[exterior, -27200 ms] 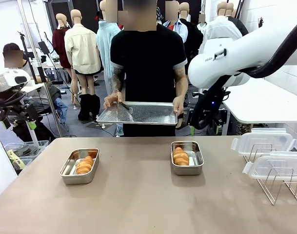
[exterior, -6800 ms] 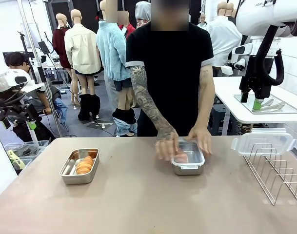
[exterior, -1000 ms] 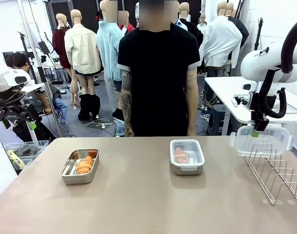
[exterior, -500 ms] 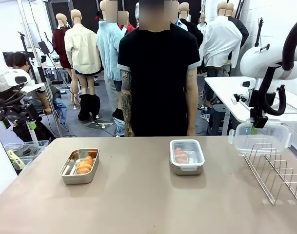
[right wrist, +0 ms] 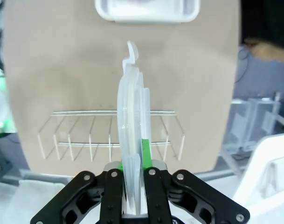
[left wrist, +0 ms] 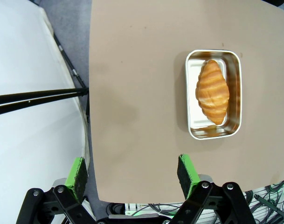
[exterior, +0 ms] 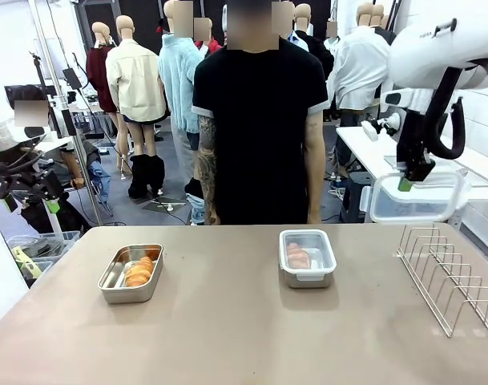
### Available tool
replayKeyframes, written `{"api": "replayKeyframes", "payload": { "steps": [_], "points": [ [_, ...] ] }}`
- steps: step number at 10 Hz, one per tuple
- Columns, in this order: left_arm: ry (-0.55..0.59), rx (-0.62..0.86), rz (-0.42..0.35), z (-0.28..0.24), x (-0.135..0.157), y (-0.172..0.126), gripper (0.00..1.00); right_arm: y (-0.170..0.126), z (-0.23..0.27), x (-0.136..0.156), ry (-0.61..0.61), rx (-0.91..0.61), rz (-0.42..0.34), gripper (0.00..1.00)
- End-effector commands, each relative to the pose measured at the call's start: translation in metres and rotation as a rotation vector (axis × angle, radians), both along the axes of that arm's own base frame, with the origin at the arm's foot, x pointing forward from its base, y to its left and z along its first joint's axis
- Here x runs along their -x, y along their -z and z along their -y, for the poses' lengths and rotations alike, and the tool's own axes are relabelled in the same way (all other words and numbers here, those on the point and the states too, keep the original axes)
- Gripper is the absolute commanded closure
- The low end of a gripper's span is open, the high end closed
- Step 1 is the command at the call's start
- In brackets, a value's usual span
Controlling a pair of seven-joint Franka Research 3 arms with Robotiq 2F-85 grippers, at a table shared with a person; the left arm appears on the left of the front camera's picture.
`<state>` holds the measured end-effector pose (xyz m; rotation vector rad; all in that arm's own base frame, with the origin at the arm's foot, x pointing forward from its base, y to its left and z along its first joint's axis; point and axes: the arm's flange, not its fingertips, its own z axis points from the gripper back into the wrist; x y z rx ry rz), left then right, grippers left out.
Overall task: Place the bread in airtight containers.
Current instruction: Release when the human grabs the Airtight Container lid.
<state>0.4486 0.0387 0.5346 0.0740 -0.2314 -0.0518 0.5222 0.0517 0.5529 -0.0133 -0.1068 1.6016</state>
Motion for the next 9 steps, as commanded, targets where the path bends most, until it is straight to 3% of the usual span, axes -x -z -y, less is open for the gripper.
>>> {"api": "replayKeyframes", "payload": {
  "steps": [1, 3, 5, 6, 9],
  "points": [
    [-0.021, -0.020, 0.006, -0.002, 0.000, 0.000, 0.00, -0.002, -0.020, 0.004, -0.156, 0.039, 0.188, 1.00],
    [-0.021, -0.020, 0.006, -0.002, 0.000, 0.000, 0.00, -0.008, -0.046, -0.016, -0.273, -0.011, 0.386, 1.00],
    [-0.021, -0.020, 0.006, -0.002, 0.000, 0.000, 0.00, -0.013, -0.068, -0.040, -0.384, -0.097, 0.495, 1.00],
    [-0.021, -0.020, 0.006, -0.002, 0.000, 0.000, 0.00, -0.017, -0.077, -0.055, -0.403, -0.166, 0.526, 1.00],
    [-0.021, -0.020, 0.006, -0.002, 0.000, 0.000, 0.00, -0.019, -0.097, -0.097, -0.356, -0.213, 0.508, 1.00]
  ]
}}
